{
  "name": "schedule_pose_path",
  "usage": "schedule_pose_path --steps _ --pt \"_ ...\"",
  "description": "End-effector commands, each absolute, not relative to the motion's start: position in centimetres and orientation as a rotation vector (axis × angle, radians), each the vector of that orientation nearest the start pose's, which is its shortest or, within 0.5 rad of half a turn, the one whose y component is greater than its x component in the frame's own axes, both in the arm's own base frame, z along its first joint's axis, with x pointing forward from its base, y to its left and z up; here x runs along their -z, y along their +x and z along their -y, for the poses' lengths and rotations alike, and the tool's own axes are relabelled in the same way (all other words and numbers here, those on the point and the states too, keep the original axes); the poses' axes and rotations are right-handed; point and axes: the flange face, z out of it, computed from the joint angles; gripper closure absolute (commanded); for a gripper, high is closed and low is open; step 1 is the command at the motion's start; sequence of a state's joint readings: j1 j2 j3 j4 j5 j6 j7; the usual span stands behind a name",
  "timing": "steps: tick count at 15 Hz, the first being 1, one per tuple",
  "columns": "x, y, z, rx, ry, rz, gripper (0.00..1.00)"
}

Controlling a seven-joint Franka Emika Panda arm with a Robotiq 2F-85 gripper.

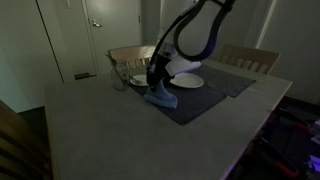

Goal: Wipe the plate with the towel

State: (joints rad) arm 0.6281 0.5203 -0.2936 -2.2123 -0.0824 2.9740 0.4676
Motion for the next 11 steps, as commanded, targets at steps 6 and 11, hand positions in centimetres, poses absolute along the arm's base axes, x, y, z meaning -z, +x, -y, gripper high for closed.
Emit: schedule_pose_path --steps 6,11 --pt "-21.4 54.1 -19.9 0.34 -3.296 0.21 0.0" --pt "-22.4 53.9 -20.8 0.217 -3.283 0.242 0.0"
